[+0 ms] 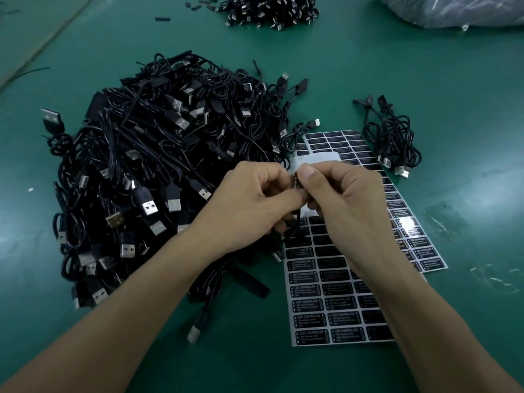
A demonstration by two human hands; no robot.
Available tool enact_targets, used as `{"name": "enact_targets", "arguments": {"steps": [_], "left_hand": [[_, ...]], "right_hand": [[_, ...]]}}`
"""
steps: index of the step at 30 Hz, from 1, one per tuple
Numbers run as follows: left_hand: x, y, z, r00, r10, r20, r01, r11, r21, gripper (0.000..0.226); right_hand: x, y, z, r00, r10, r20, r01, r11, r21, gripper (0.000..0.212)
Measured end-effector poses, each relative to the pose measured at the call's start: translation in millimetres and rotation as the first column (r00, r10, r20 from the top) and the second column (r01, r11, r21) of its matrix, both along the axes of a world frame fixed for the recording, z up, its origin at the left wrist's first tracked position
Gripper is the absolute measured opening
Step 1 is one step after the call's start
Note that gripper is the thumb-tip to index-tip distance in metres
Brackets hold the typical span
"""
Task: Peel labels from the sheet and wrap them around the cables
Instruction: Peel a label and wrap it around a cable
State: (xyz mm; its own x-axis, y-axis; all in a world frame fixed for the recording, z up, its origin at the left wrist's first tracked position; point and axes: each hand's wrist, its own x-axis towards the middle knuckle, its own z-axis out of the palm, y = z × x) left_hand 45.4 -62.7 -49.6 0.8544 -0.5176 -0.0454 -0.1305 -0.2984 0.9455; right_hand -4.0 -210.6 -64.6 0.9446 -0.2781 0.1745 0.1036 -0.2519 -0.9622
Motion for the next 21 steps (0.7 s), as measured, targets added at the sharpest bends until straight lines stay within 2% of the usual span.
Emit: {"name": "enact_targets", "arguments": {"steps": [4,6,8,10,13,16,19,21], "left_hand": [[3,1,8,0.994,0.094,0.047,-0.090,0.992,-0.089,0.032],[6,2,10,0.982,0.186,0.039,-0.176,0.968,-0.178,0.034],[9,4,11,0.966,0.257,0.025,-0.243,0.937,-0.250,0.031],[9,5,13,0.956,0.292,0.024,-0.272,0.917,-0.292,0.031],[9,8,16,0.944,0.330,0.025,-0.301,0.888,-0.348,0.036],[14,15,19,0.916,0.398,-0.043,-0.377,0.823,-0.424,0.039],[21,21,23,0.894,0.432,-0.116,-0.429,0.755,-0.496,0.048],[22,22,23,0.895,0.421,-0.149,-0.437,0.757,-0.486,0.049]], "right_hand": [[-5,5,5,0.990,0.136,0.020,-0.136,0.991,-0.004,0.022],[-7,12,7,0.968,0.243,-0.068,-0.242,0.970,0.023,0.012],[-10,16,7,0.932,0.315,-0.177,-0.315,0.949,0.029,0.020],[-13,22,8,0.907,0.365,-0.208,-0.373,0.928,0.004,0.020],[-17,31,9,0.909,0.377,-0.180,-0.387,0.922,-0.024,0.013],[-19,31,18,0.894,0.409,-0.184,-0.420,0.907,-0.021,0.011],[-21,23,31,0.877,0.433,-0.208,-0.436,0.899,0.035,0.012],[-21,14,38,0.906,0.367,-0.211,-0.348,0.929,0.125,0.014]]}}
